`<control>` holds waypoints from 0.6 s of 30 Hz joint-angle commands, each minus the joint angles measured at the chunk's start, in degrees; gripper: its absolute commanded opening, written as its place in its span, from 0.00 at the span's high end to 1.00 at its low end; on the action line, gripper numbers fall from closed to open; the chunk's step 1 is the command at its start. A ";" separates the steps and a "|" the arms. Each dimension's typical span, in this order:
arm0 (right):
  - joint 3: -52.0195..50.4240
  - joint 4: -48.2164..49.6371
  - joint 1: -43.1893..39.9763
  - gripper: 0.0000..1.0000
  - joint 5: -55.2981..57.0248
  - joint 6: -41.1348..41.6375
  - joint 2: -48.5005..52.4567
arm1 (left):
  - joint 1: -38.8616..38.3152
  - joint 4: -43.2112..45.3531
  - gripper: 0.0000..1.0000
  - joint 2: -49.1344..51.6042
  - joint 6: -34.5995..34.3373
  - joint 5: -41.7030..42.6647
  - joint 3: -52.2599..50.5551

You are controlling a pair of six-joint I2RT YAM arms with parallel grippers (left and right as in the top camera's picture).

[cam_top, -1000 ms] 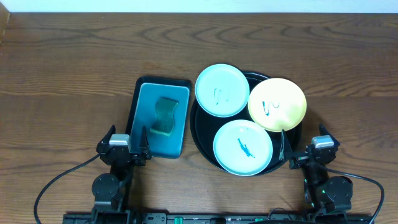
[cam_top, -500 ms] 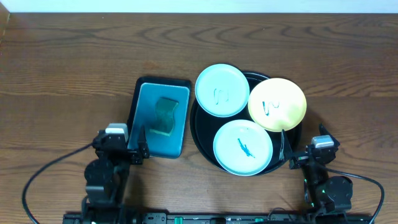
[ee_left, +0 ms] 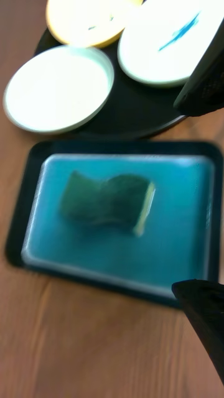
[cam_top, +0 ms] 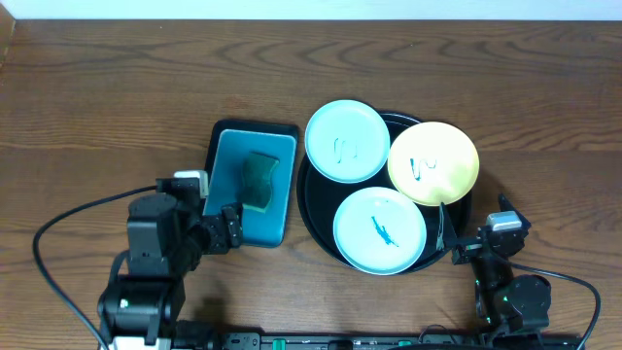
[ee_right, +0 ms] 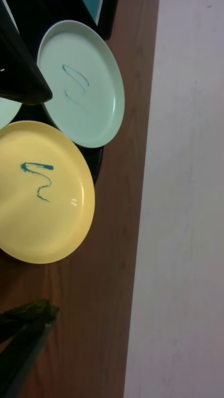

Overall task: Clean dirty plates on tray and stack at the side
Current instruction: 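Raise the left arm and move the left gripper over the sponge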

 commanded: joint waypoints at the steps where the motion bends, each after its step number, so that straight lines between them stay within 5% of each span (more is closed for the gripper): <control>1: -0.09 -0.20 0.31 0.01 0.11 -0.48 -0.07 | -0.22 -2.75 0.16 2.49 -1.64 5.97 2.03; 18: -0.07 -0.22 0.28 0.01 -0.24 4.02 0.09 | -0.22 -4.61 0.16 7.04 -1.88 5.95 2.05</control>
